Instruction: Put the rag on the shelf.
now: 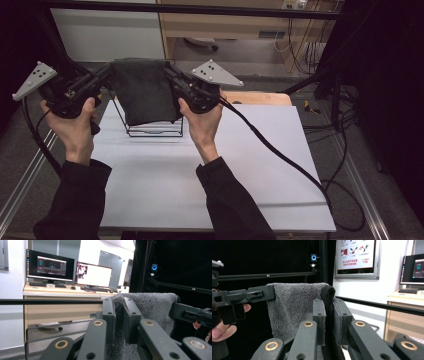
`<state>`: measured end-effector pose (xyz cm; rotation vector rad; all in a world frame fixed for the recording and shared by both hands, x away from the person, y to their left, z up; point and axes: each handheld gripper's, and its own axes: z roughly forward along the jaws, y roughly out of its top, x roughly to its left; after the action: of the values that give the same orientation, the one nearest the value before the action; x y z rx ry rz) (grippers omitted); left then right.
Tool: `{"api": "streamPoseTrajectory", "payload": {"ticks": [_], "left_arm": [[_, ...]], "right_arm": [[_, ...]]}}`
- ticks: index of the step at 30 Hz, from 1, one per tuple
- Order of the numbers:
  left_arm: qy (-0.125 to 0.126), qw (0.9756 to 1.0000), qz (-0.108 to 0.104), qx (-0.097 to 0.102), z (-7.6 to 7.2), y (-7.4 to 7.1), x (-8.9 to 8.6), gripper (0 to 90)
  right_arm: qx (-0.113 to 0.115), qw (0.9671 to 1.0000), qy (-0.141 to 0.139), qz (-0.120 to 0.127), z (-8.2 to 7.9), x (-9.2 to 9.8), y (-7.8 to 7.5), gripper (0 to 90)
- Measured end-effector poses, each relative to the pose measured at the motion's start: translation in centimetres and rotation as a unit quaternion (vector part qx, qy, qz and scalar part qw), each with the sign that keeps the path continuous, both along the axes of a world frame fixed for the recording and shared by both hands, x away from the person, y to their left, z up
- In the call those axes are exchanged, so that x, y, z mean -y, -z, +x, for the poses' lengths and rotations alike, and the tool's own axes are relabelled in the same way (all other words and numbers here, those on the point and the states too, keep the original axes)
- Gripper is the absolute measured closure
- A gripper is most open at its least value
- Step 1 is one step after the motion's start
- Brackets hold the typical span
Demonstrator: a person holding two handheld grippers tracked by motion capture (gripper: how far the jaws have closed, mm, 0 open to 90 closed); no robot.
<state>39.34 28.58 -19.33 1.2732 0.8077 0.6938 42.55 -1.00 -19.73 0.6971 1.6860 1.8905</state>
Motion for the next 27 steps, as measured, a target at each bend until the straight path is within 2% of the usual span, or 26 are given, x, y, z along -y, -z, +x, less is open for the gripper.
{"api": "streamPoseTrajectory", "payload": {"ticks": [9,18,24,27], "left_arm": [[-0.008,0.9999,-0.006,0.014,0.9,-1.6,-0.5,81.4],[-0.015,0.9995,-0.015,0.024,2.1,-3.7,-1.1,81.4],[-0.017,0.9992,-0.018,0.033,2.7,-4.9,-1.2,81.4],[-0.018,0.999,-0.023,0.034,3.0,-5.4,-1.4,81.4]], "right_arm": [[0.012,0.9999,0.001,0.011,1.0,-0.6,-1.6,81.9],[0.021,0.9997,0.007,0.014,2.7,-1.6,-4.0,82.0],[0.025,0.9995,0.006,0.021,3.4,-1.9,-4.9,82.0],[0.034,0.9992,0.005,0.02,3.8,-2.2,-5.8,82.0]]}}
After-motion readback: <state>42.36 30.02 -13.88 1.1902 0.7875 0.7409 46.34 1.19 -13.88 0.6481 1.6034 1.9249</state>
